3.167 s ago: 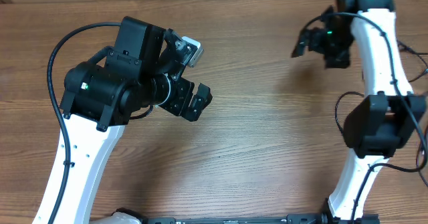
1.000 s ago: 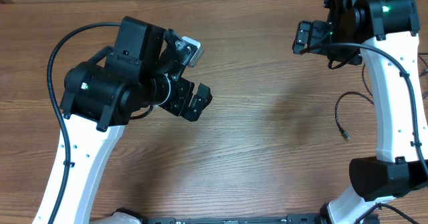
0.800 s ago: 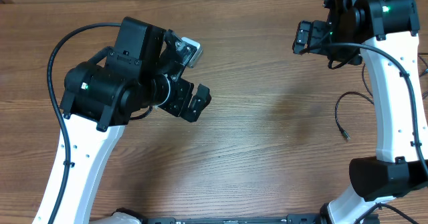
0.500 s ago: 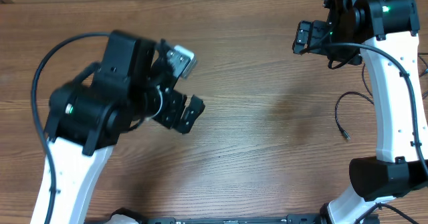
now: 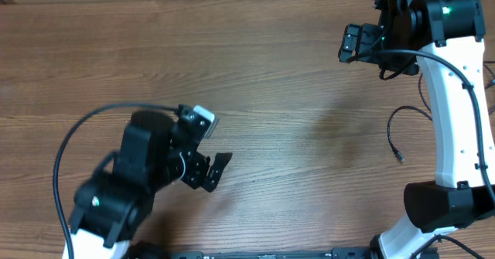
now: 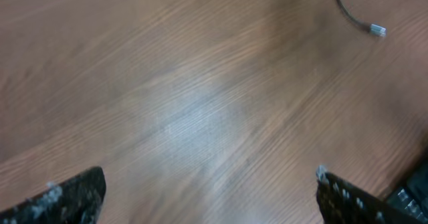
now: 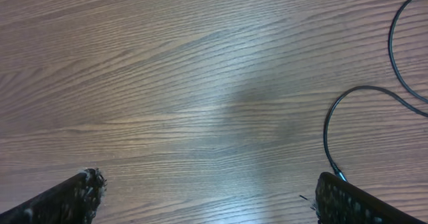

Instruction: Untangle cables

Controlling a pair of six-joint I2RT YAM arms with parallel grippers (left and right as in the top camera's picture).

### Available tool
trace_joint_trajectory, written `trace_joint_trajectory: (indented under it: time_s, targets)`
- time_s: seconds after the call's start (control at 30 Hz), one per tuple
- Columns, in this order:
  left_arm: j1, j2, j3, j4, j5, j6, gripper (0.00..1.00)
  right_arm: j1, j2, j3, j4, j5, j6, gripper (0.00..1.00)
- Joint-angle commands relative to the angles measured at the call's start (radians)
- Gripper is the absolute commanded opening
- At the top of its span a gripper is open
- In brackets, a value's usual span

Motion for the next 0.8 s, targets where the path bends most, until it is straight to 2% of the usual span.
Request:
trace_joint_trajectory:
  time_s: [0.0, 0.5, 0.77]
  targets:
    - [0.005, -0.121, -0.164, 0.121, -0.008, -0.047, 1.0, 0.004, -0.005, 0.002, 0.005, 0.007, -0.007, 1.0]
    - [0.037, -0.502, -0.676, 0.822, -0.005, -0.201, 0.99, 0.004, -0.005, 0.002, 0.005, 0.007, -0.007, 1.0]
    - [0.104, -0.644, -0.829, 1.094, -0.009, -0.208, 1.0, 0.004, -0.005, 0.002, 0.005, 0.007, -0.007, 1.0]
